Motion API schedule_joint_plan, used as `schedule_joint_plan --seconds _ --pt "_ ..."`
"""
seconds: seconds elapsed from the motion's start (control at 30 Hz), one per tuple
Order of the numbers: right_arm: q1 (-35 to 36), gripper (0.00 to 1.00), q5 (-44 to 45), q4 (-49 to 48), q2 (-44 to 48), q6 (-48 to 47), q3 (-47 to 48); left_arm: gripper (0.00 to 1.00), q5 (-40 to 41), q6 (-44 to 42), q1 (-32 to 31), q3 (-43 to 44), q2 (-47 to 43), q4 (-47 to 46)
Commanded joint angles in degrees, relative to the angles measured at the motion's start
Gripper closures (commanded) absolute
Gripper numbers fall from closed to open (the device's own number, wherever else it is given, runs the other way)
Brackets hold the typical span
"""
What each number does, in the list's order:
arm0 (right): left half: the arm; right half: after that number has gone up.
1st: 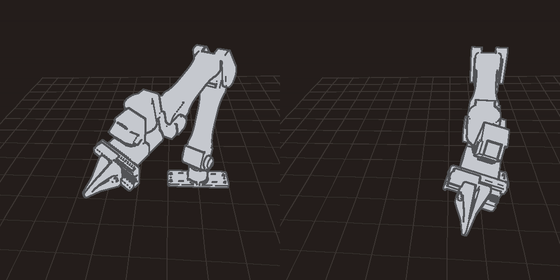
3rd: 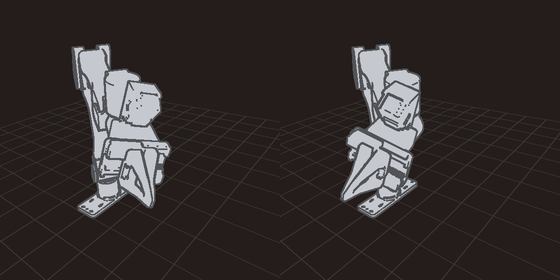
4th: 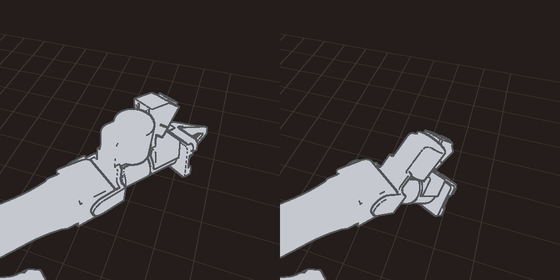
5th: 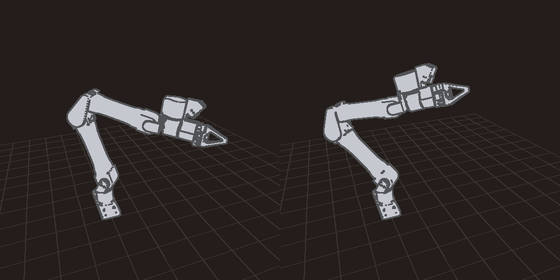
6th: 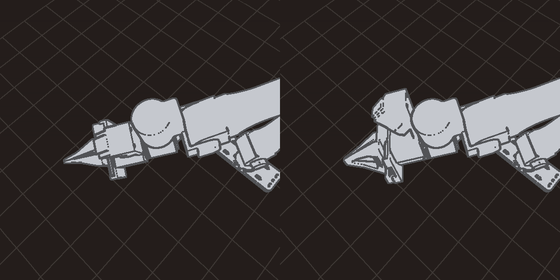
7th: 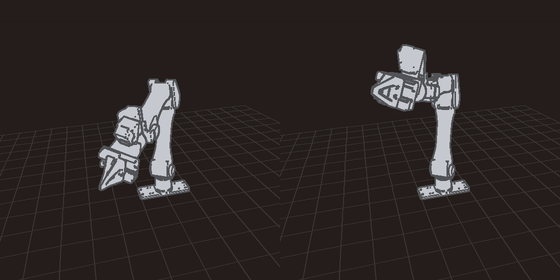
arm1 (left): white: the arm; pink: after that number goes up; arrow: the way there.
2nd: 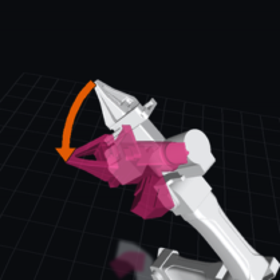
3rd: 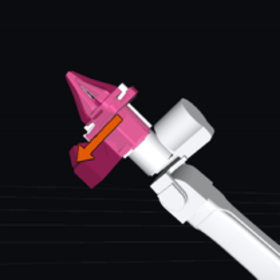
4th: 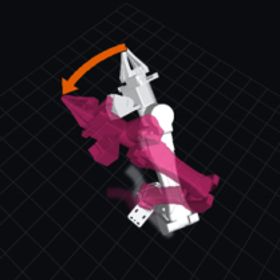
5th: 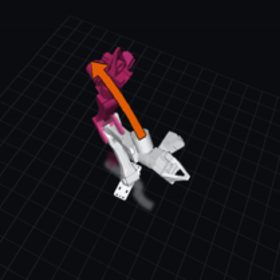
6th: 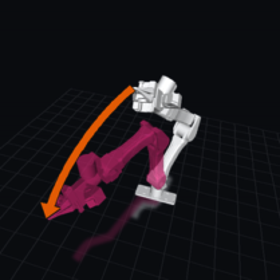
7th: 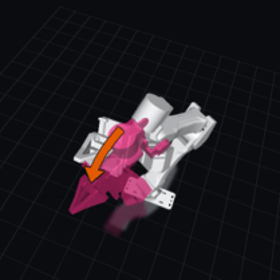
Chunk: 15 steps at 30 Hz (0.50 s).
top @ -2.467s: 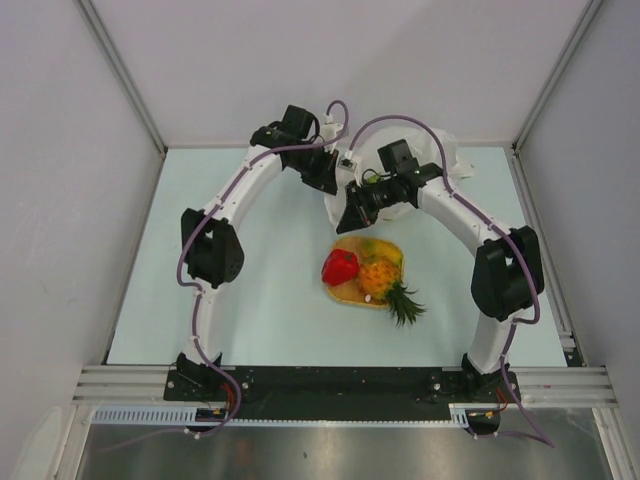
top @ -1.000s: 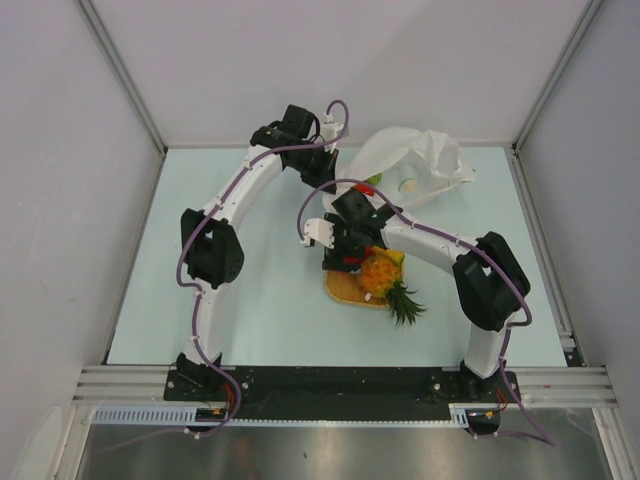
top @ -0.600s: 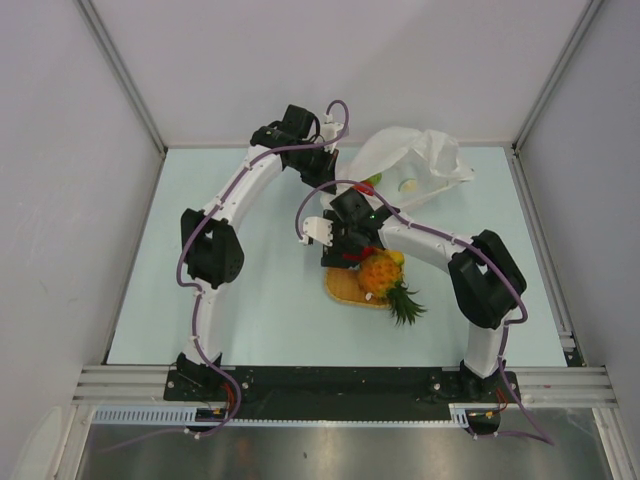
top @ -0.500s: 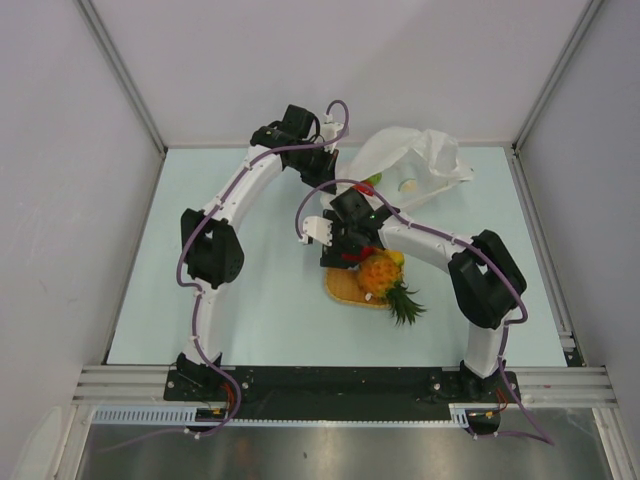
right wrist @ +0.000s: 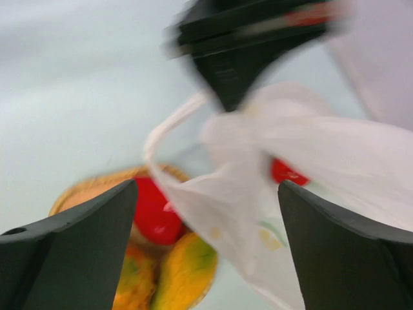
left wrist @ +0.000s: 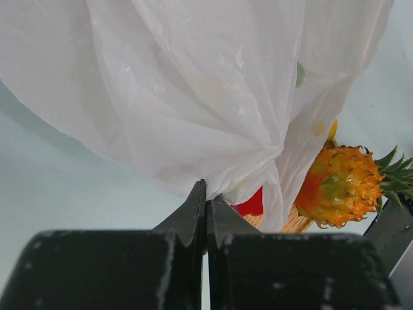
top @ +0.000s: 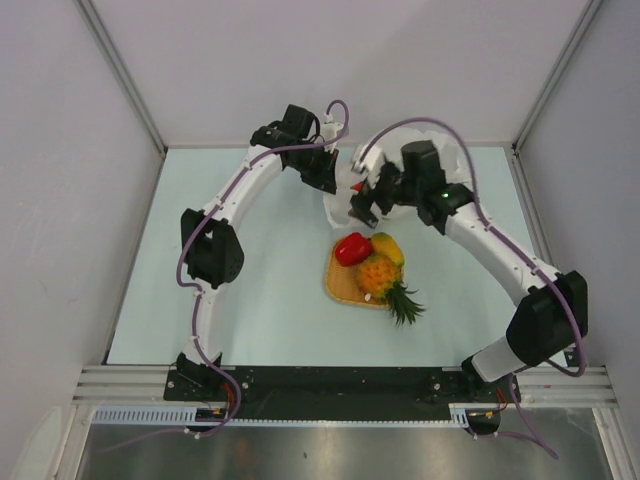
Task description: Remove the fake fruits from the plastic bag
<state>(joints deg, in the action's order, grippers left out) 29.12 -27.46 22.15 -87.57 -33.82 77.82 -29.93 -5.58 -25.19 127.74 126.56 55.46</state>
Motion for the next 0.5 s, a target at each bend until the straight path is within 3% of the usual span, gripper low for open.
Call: schedule_joint_plan --seconds 0.0,0.03,0.1,0.13,0.23,0.33,0.47 --pt "-9.5 0.12 0.72 -19.06 0.65 21.33 1.72 1.0 -0.65 -0.39 0.32 0.32 -5.36 -0.62" --pt "-10.22 0.26 2.05 -20.03 -1.27 21.43 2.24 1.0 -1.0 -0.31 0.23 0.14 -5.8 -0.62" --pt "-11.02 0.41 4.51 -19.78 -3.82 20.38 3.3 1.0 -1.0 -0.22 0.23 0.05 -7.11 -0.62" --pt "-12.06 0.58 4.18 -19.6 -4.97 20.03 3.82 1.0 -1.0 -0.13 0.14 -0.04 -7.64 -0.79" --pt "-12.95 0.82 2.42 -18.55 -9.54 20.03 4.0 1.0 -0.92 -0.04 -0.3 -0.13 -9.05 -0.71" --pt "-11.03 0.85 3.11 -16.36 -14.11 18.01 4.09 1.0 -1.09 -0.57 -0.74 -0.65 -10.1 -0.36" --pt "-9.35 0.79 8.48 -16.0 -20.52 17.74 5.14 1.0 -0.48 -6.08 -1.0 -3.54 -11.95 2.8"
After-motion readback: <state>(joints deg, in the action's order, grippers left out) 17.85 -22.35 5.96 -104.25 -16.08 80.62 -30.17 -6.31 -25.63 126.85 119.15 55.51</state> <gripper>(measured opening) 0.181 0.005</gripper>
